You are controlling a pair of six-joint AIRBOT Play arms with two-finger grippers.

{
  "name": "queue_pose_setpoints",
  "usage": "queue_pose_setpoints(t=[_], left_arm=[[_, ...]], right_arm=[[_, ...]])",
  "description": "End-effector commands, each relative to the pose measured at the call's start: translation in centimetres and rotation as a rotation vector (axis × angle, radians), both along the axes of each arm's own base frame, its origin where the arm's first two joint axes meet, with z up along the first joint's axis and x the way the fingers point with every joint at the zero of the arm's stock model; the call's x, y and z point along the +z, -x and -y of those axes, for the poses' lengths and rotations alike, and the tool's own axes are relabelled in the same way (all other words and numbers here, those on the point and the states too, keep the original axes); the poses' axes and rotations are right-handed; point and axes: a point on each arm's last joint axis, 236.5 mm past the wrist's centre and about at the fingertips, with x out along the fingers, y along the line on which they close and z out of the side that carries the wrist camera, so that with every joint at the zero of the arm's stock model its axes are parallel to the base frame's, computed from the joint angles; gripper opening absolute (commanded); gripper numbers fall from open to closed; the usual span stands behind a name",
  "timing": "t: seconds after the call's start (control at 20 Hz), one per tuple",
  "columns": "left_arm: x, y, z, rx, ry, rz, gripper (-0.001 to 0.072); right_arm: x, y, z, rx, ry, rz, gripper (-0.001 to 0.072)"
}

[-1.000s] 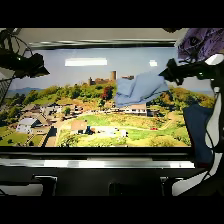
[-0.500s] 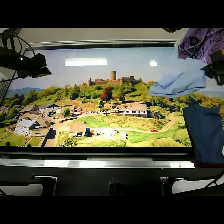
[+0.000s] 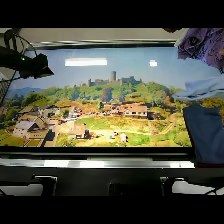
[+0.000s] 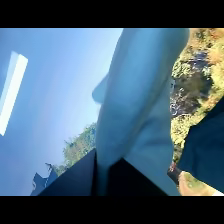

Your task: Fold the clothes and pants, and hang the long-sleeved shirts on hangers.

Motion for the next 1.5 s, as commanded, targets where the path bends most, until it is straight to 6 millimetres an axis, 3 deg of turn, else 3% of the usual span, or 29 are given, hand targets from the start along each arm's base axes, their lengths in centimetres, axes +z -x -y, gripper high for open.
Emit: queue_pose_setpoints(t=[0.0, 0.5, 0.75, 0.9, 1.05, 1.3, 1.45], left_arm=[[-0.2, 0.4, 0.2, -0.011, 0.005, -0.018, 0.0019], [-0.5, 1.1, 0.2, -0.023, -0.001, -0.048, 0.0019], [-0.5, 1.2, 0.2, -0.027, -0.003, -0.051, 0.0019], [-0.6, 1.4, 0.2, -0.029, -0.004, -0.056, 0.0019], [-0.6, 1.3, 0.2, -0.029, -0.005, -0.056, 0.0019], [-0.6, 1.3, 0.2, -0.028, -0.005, -0.056, 0.0019], [-0.6, 1.3, 0.2, -0.028, -0.004, -0.056, 0.0019]], right_arm=[[0.5, 2.5, 0.9, -0.059, 0.037, -0.057, 0.0031], [1.1, 8.0, 1.6, -0.114, 0.101, -0.213, 0.0032], [-0.2, 11.3, 1.7, -0.076, 0.137, -0.376, 0.0032], [-2.9, 13.5, 1.5, 0.007, 0.147, -0.528, 0.0032], [-6.1, 18.3, 1.8, 0.033, 0.171, -0.736, 0.0033], [-9.8, 24.8, 2.9, -0.096, 0.147, -0.790, 0.0032], [-12.6, 26.9, 2.4, -0.091, 0.102, -0.850, 0.0033]])
